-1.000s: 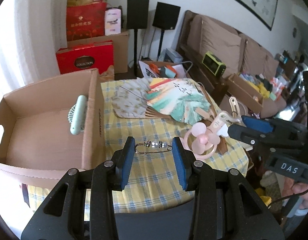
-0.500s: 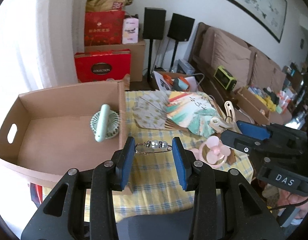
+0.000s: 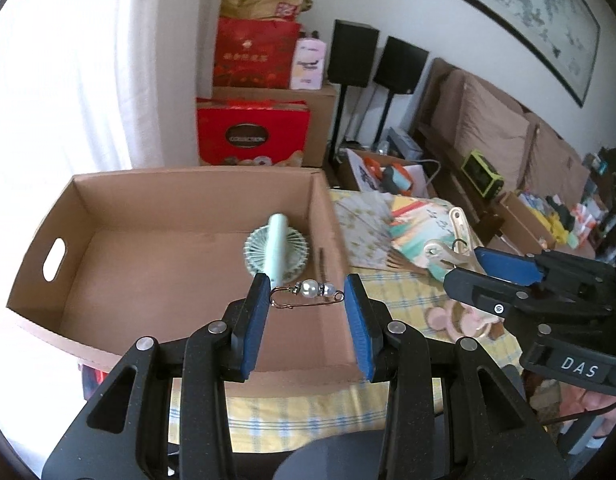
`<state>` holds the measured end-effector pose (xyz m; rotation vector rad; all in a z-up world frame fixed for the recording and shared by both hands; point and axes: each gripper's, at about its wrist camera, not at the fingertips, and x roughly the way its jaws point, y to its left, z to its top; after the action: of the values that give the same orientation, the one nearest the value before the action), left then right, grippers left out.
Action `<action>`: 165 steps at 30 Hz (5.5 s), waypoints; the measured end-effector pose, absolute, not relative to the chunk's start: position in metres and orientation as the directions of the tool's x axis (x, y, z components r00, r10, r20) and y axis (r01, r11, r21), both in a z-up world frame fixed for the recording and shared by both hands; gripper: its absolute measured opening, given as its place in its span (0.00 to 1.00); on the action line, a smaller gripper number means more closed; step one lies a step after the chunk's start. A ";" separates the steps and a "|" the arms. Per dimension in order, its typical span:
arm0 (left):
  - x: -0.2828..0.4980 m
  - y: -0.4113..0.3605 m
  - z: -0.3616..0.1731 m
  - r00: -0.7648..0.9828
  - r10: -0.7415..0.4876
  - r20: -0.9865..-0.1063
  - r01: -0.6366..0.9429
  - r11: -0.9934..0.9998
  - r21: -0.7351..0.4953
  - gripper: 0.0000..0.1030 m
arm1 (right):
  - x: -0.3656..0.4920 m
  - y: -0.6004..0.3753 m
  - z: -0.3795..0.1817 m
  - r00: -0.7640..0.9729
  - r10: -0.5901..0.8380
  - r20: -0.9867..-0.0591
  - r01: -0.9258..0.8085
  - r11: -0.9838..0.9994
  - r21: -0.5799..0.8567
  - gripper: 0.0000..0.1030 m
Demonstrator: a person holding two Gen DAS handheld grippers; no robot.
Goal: Organize objects
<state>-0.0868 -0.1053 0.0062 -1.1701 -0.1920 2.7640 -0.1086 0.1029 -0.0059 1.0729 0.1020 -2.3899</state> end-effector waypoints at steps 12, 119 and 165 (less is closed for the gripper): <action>-0.103 -0.152 -0.016 -0.667 0.134 -0.733 -0.009 -0.985 -0.172 0.34 | -0.138 0.036 -0.015 -0.444 -0.489 -0.751 0.588 -0.791 0.168 0.41; -0.100 -0.050 0.000 -0.603 0.210 -0.769 -0.128 -0.978 -0.167 0.97 | -0.112 0.183 -0.019 -0.565 -0.294 -0.771 0.350 -0.932 0.099 0.95; -0.097 0.097 -0.090 -0.410 0.366 -0.835 -0.334 -0.913 -0.236 0.99 | -0.129 0.352 -0.078 -0.562 -0.224 -0.796 0.022 -0.966 0.256 0.97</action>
<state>-0.0969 0.0971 -0.0903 -1.3949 -0.0447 2.3364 -0.1293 0.3518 -0.0776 1.3918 -0.3284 -2.6385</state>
